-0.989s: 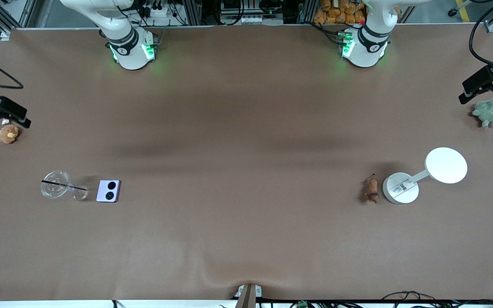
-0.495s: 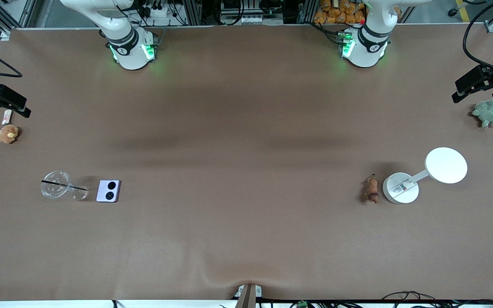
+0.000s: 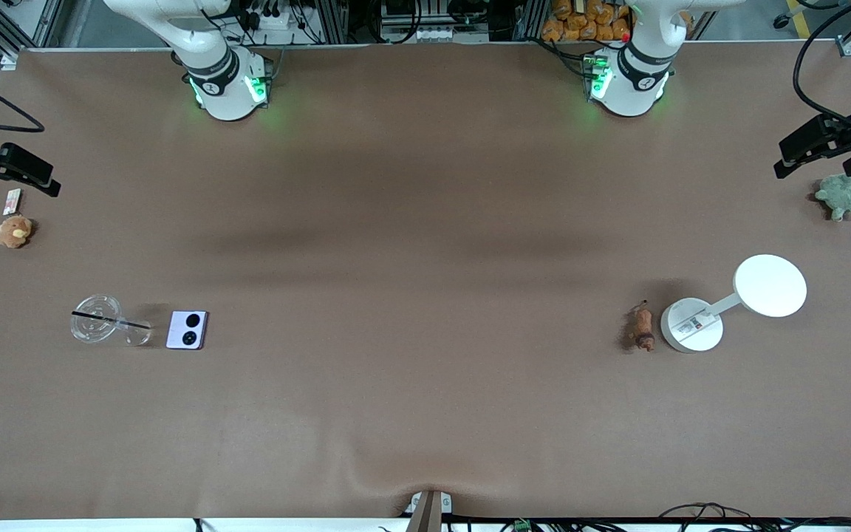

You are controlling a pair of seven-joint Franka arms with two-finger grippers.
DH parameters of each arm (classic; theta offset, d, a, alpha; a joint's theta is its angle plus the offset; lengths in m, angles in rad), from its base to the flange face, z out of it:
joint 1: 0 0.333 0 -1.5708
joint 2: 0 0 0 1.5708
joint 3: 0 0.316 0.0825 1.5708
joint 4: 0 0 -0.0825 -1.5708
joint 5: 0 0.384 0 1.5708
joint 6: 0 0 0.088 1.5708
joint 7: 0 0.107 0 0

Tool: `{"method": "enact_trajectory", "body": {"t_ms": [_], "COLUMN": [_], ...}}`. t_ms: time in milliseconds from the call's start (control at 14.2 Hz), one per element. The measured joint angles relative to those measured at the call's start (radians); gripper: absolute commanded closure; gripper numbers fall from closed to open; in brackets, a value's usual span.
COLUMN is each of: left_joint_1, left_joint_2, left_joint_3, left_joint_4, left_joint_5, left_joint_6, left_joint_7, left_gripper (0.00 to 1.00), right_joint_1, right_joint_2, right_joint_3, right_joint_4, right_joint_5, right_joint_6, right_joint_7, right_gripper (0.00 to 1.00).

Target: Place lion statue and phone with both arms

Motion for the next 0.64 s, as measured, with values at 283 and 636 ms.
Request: {"method": "enact_trajectory", "body": {"t_ms": [283, 636], "left_joint_1": [-0.001, 0.005], "left_joint_2": [0.0, 0.0], "left_joint_3": [-0.031, -0.021], "left_joint_4": [-0.005, 0.0], "left_joint_5": [0.0, 0.0], "left_joint_6": [-0.001, -0.001], "left_joint_7": [-0.005, -0.002], "left_gripper": [0.0, 0.0], "right_joint_1": [0.0, 0.0], "right_joint_2": [0.0, 0.0], "right_joint_3": [0.002, 0.002], "right_joint_4": [0.004, 0.004], "right_joint_5": [0.0, 0.0], "right_joint_6": [-0.007, -0.022], "right_joint_7": [0.006, 0.006], "right_gripper": [0.0, 0.0]}}
